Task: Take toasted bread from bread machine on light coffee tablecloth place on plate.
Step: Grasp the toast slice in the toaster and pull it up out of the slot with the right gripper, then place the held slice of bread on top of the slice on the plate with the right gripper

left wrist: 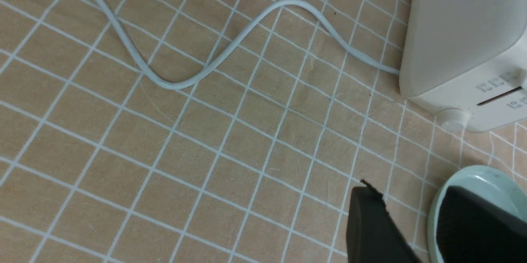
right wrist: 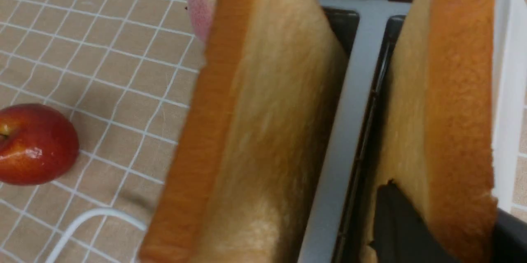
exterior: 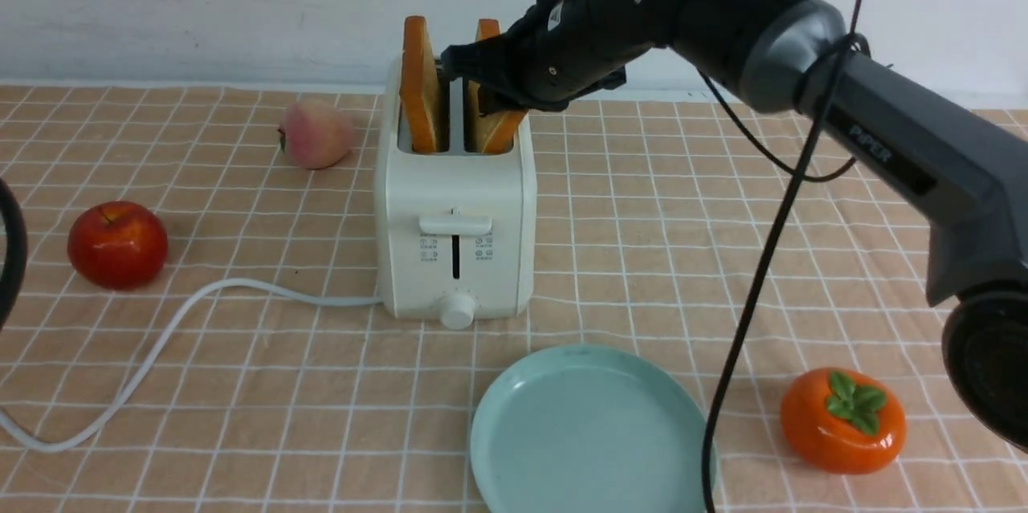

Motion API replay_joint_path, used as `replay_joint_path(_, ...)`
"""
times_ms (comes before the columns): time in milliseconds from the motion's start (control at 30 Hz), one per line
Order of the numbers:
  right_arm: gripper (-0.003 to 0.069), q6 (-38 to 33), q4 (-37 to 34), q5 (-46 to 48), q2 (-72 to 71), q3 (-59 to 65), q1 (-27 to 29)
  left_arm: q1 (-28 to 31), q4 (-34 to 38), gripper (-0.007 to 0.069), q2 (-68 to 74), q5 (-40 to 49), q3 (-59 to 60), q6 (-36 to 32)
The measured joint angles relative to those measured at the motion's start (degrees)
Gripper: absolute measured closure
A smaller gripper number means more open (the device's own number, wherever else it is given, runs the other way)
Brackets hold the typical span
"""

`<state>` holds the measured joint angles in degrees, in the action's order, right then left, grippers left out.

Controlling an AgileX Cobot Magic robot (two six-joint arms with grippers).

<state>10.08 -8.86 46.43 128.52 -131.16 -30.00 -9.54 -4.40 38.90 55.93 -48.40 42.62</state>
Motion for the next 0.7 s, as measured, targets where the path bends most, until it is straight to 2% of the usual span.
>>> replay_joint_path(133,0.0550,-2.0,0.1,1.6,-4.1,-1.3,0.0,0.0,0.0,0.0385,0.0,0.3,0.0,0.0)
replay_joint_path(267,0.0550,-3.3,0.8,2.6,-14.7,-3.7,0.0,0.0,0.0,0.0385,0.0,-0.3,0.0,0.0)
replay_joint_path(367,0.0550,-5.3,2.4,5.9,-22.9,-4.6,0.0,0.0,0.0,0.0385,0.0,-0.4,0.0,0.0)
replay_joint_path(467,0.0550,-8.7,5.5,15.1,-32.1,-4.4,0.0,0.0,0.0,0.0385,0.0,-0.6,0.0,0.0)
replay_joint_path(500,0.0550,-8.9,5.7,15.5,-33.1,-3.8,0.0,0.0,0.0,0.0385,0.0,-0.6,0.0,0.0)
replay_joint_path(600,0.0550,-10.5,6.6,17.3,-44.2,8.4,0.0,0.0,0.0,0.0385,0.0,-0.6,0.0,0.0)
replay_joint_path(700,0.0550,-10.6,5.0,12.5,-53.2,26.6,0.0,0.0,0.0,0.0385,0.0,-0.6,0.0,0.0)
